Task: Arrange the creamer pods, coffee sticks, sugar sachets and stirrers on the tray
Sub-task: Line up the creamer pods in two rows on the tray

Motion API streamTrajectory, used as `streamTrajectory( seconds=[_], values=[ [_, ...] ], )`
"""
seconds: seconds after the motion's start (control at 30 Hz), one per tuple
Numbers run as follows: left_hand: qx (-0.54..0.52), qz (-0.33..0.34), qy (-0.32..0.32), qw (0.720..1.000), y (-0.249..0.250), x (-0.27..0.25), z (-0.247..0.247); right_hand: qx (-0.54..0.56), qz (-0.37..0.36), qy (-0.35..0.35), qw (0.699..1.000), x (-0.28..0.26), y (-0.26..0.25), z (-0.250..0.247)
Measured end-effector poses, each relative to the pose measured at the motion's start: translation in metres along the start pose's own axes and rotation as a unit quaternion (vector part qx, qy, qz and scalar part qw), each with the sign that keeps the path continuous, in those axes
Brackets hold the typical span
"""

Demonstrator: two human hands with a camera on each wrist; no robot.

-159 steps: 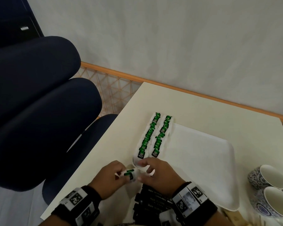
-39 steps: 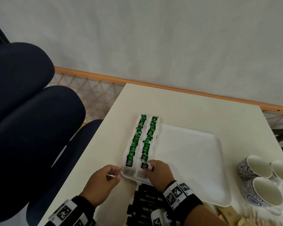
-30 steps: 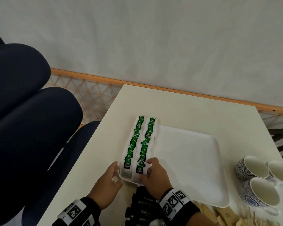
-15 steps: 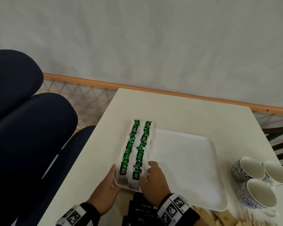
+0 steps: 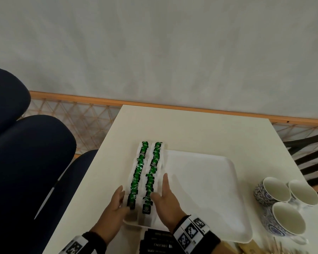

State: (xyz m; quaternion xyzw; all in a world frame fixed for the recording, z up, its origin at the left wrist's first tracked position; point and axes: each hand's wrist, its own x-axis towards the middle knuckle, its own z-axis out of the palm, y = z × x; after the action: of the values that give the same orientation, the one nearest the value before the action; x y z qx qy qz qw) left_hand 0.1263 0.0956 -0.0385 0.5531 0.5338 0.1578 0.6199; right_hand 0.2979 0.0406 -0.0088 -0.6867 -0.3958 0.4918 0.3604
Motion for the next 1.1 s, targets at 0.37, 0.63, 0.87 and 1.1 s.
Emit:
streamTrajectory(
  seconds=[0.37,0.63,0.87,1.1],
  values=[
    [-0.076,-0.030,-0.024,0.996,0.012,0.049,-0.014,0.057,-0.016,0.039,0.997,0.025,-0.001,0.004],
    [-0.106,-0.030,-0.030,0.993,0.034,0.082,-0.015,0.161,0.004,0.089,0.983,0.052,-0.008,-0.004],
    [-0.106,-0.027,-0.029,0.994,0.039,0.092,-0.010,0.144,-0.009,0.102,0.984,0.063,-0.011,0.004],
    [-0.119,-0.012,-0.040,0.992,0.044,0.105,-0.012,0.166,-0.011,0.150,0.975,0.075,-0.006,0.001]
  ],
)
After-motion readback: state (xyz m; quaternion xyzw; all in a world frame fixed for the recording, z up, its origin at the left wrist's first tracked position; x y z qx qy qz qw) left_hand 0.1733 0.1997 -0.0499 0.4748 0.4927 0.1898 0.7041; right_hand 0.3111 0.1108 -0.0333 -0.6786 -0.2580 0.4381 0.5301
